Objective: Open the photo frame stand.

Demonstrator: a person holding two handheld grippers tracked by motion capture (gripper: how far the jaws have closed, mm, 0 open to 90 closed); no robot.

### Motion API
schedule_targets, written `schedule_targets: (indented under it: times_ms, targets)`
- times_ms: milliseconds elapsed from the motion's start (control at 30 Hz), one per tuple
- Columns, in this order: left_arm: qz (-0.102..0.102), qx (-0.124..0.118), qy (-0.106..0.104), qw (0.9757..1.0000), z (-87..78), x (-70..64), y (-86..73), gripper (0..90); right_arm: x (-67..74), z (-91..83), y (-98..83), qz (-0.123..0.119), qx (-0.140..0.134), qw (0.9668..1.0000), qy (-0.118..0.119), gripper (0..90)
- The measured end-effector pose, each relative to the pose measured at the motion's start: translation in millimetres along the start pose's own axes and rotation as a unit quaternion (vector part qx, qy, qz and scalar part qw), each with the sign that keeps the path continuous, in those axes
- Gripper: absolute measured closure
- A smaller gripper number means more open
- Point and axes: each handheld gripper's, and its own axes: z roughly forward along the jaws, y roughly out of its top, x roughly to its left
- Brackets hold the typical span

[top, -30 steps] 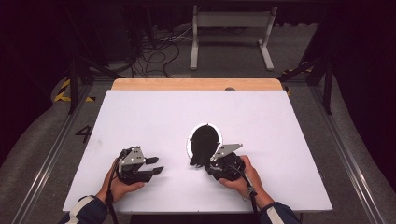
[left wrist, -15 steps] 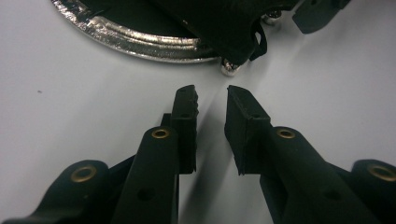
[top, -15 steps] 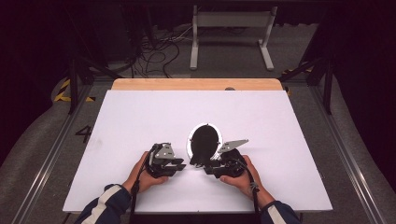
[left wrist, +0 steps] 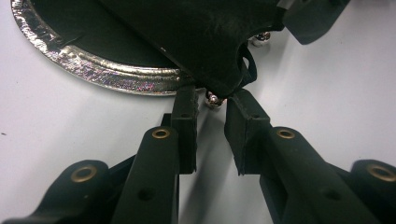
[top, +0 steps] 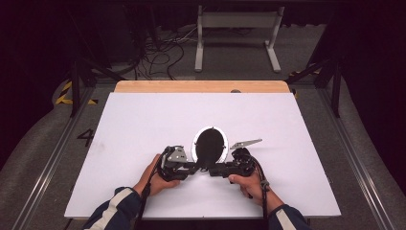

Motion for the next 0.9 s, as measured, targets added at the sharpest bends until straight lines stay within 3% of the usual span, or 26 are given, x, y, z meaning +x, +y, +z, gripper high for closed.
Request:
schedule_targets:
  times_ms: [100,233,367,433,633,800,900]
  targets:
    - [-0.002,-0.003,0.0,1.0,1.4,-0.6,0.6,74.9,-1.3,0.9,2.2,0.01,-0.009,0.9998,0.013,52.2]
    - [-0.004,-0.006,-0.002,1.0,1.7,0.5,0.0,75.6,-6.9,0.0,2.3,0.055,-0.03,0.9975,0.031,51.2]
    - [-0.001,-0.006,-0.001,1.0,3.2,-0.6,1.1,75.3,-12.1,4.5,2.9,0.108,-0.048,0.9913,0.057,51.4]
    - [0.0,-0.008,-0.002,1.0,3.5,-0.4,0.9,75.3,-12.4,5.4,3.4,0.113,-0.053,0.9904,0.06,51.6]
    - [0.001,-0.009,-0.001,1.0,3.7,-1.1,0.6,75.8,-16.1,13.1,5.3,0.151,-0.082,0.9828,0.068,56.9]
    - [0.003,-0.009,-0.005,0.9999,1.2,0.6,-0.8,75.1,-16.0,12.8,4.7,0.152,-0.082,0.9825,0.071,59.0]
    - [-0.005,-0.011,0.007,0.9999,-3.6,6.4,-4.0,73.3,-16.0,12.7,4.9,0.141,-0.08,0.9843,0.07,60.1]
